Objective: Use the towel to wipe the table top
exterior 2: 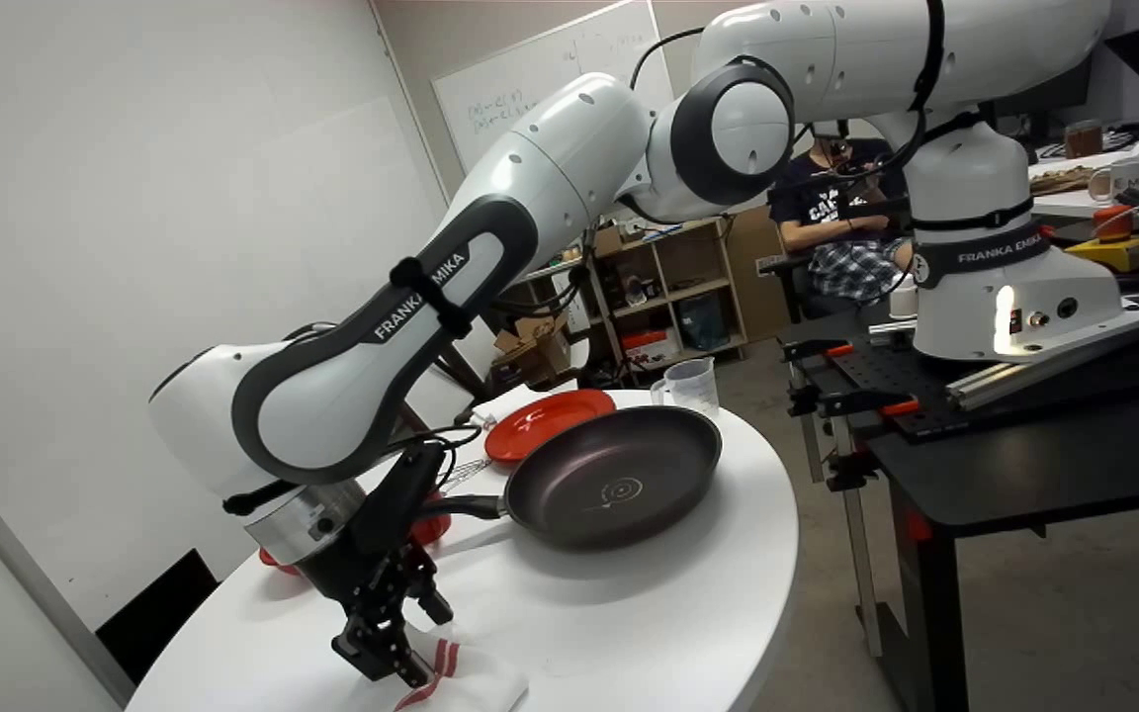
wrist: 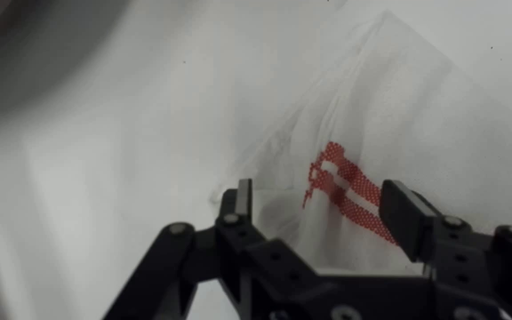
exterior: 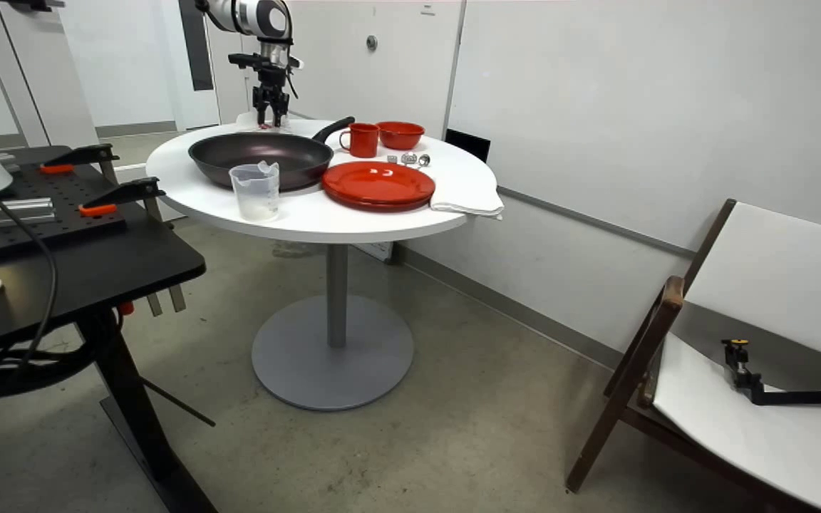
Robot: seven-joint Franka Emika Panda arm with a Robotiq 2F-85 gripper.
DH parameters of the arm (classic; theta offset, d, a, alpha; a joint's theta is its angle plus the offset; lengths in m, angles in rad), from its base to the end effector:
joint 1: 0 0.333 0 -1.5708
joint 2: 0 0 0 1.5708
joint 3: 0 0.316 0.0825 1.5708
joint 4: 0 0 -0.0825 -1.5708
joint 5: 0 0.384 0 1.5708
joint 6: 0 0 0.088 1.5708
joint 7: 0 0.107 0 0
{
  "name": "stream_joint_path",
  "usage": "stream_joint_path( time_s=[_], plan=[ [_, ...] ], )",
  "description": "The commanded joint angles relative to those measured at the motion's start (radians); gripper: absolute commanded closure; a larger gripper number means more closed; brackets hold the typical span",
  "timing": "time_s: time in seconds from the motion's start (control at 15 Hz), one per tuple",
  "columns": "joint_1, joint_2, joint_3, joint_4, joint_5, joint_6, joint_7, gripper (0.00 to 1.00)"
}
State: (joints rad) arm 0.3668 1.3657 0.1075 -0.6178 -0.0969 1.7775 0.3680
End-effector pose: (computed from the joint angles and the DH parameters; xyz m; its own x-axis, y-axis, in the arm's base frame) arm 0.7124 0.3073 0.1170 0.9796 0.0544 -0.1935 0.0666 -0.9961 0.0571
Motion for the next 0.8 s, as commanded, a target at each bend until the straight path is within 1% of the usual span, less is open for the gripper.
stream_joint_path(
  time_s=[0.0, 0.4, 0.73],
  plan=[
    [-0.011, -0.029, 0.012, 0.006, 0.015, -0.066, -0.007, 0.0],
    [-0.036, -0.111, -0.001, -0.004, 0.002, -0.182, -0.02, 0.0],
    [-0.086, -0.193, -0.017, -0.022, -0.005, -0.256, -0.006, 0.0]
  ],
)
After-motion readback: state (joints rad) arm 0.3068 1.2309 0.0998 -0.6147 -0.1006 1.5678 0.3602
